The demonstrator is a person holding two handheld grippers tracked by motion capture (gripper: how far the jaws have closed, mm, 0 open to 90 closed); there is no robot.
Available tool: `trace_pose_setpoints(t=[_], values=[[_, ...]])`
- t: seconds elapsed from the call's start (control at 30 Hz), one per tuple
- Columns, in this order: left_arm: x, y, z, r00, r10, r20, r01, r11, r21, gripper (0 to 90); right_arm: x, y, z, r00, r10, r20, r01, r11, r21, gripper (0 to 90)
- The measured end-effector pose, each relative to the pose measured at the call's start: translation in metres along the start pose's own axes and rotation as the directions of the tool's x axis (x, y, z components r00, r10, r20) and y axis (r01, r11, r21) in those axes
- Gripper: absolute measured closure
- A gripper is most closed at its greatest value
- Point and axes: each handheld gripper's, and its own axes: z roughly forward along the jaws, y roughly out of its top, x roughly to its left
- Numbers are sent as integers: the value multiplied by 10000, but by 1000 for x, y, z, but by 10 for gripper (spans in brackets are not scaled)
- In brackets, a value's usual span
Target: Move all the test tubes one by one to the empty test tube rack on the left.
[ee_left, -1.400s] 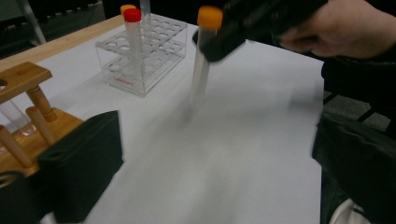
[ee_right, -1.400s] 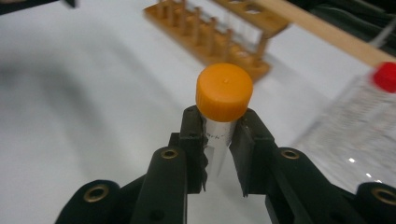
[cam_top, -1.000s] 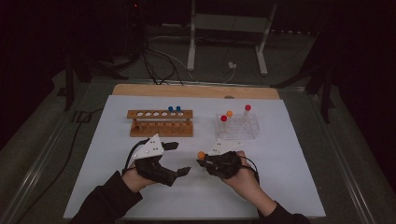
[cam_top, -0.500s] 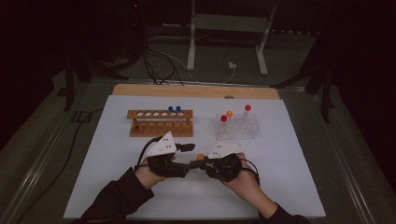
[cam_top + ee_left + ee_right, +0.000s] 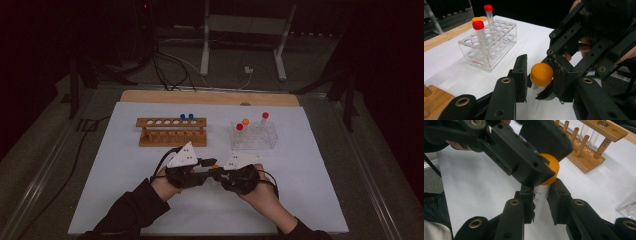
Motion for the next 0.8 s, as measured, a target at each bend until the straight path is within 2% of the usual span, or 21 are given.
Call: trace_pose_setpoints(t=[0.4,0.5,0.73,0.8], values=[[3,0,-2,9998,121,183,-121,9999,-44,715,0,0,1,10000,3,-68,-4,9999,-164,740],[6,1,-5,9997,250,23,-250,9997,1,716,-1,0,-2,9999,113,-37,-115,9993,-365,648],[20,3,-18,9990,124,-439,-123,9999,26,716,-12,0,-14,9972,684,317,-649,9926,-1031,430],[24,4,-23,9978,193,-630,-190,9998,52,716,-14,0,-16,9962,825,271,-786,9895,-1214,380]])
